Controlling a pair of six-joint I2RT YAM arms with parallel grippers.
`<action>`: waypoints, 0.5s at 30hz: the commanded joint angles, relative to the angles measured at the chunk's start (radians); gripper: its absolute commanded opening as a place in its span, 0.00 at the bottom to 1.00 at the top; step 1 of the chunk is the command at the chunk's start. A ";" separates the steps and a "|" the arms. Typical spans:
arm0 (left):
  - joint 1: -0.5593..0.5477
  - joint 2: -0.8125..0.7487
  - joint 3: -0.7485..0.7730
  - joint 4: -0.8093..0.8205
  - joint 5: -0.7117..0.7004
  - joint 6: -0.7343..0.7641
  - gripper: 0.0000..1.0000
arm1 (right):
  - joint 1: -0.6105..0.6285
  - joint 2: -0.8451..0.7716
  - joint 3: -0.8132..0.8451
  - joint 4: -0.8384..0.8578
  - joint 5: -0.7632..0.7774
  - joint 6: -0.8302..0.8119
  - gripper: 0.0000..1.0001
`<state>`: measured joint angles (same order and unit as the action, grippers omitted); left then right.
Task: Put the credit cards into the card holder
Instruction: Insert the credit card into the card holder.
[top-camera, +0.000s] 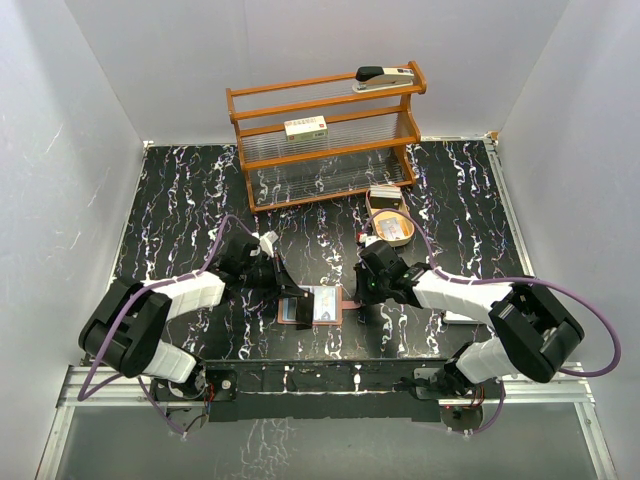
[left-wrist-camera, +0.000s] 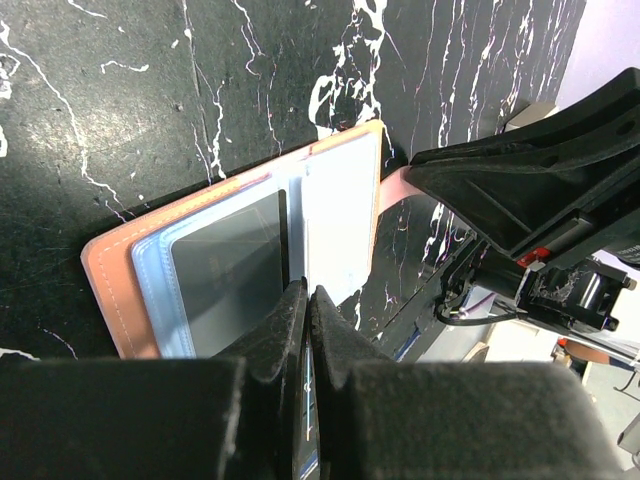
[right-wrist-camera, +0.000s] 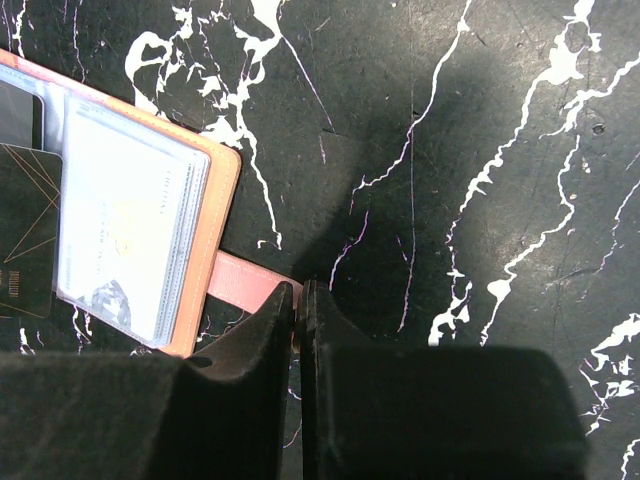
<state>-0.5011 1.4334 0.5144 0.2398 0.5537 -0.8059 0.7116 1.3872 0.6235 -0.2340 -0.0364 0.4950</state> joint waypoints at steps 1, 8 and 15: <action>0.003 0.004 0.019 0.015 0.002 -0.005 0.00 | 0.002 -0.027 -0.006 0.043 0.012 -0.019 0.01; 0.003 0.022 0.012 0.033 -0.036 -0.055 0.00 | 0.003 -0.037 -0.011 0.042 0.015 -0.016 0.01; 0.003 0.061 0.009 0.085 0.000 -0.064 0.00 | 0.003 -0.031 -0.014 0.045 0.015 -0.021 0.01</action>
<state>-0.5003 1.4868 0.5144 0.2798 0.5343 -0.8654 0.7116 1.3804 0.6147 -0.2325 -0.0357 0.4904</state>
